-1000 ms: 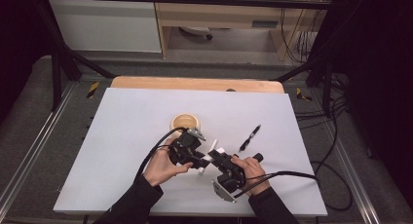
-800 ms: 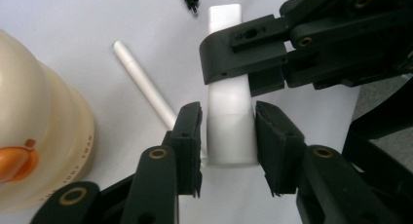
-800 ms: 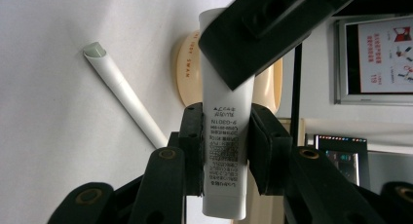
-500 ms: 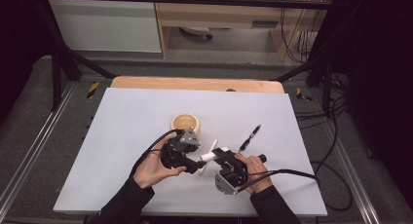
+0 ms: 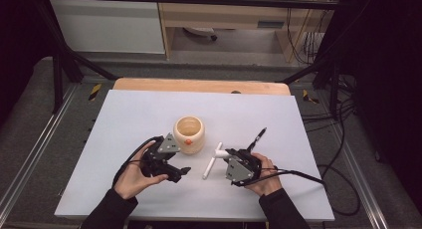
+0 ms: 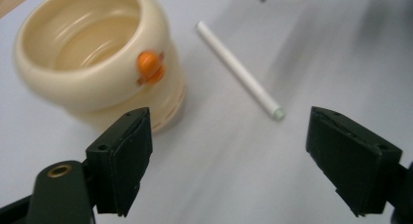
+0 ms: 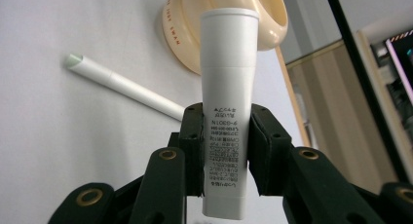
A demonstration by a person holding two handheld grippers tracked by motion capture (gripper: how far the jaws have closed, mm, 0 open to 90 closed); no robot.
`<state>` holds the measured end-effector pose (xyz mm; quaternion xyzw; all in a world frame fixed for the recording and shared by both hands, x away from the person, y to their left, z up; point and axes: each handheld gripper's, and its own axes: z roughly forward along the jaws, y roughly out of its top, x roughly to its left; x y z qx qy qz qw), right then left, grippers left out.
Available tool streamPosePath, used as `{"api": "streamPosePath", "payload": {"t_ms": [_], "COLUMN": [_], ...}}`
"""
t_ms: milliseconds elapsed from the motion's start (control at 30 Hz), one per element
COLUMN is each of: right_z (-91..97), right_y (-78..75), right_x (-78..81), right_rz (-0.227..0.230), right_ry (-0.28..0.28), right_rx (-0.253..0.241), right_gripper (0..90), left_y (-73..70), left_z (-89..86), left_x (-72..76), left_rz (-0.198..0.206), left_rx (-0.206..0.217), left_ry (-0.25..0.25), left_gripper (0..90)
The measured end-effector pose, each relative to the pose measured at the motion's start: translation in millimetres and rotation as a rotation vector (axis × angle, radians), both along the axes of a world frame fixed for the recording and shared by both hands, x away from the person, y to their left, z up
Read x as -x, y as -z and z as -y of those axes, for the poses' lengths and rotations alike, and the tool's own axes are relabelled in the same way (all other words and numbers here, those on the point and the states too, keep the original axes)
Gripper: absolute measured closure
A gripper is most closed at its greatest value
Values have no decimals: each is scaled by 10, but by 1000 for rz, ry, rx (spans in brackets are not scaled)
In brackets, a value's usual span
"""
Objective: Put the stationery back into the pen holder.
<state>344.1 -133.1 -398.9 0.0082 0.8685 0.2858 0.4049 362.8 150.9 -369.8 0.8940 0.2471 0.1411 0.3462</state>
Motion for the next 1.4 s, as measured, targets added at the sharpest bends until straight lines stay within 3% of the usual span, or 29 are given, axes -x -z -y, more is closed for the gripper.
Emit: {"api": "streamPosePath", "payload": {"t_ms": [367, 467, 867, 1133, 1400], "right_z": [73, 93, 88, 59, -2], "right_y": [-88, -102, -166, -193, -196], "right_x": [-66, -82, -132, -184, -258], "right_rz": [-146, -184, -296, -366, -418], "right_ry": [77, 93, 132, 170, 192], "right_rx": [-203, -254, -439, -570, -695], "right_gripper": [701, 701, 701, 702, 701], "left_y": [265, 339, 528, 568, 598], "left_z": [-489, -607, -1015, -1199, -1252], "left_x": [-42, -51, 23, 80, 94], "left_rz": [-20, -19, -18, -12, -18], "left_rx": [54, 48, 94, 139, 139], "left_ry": [-98, -133, -219, -257, -272], "left_gripper": [133, 133, 126, 121, 121]}}
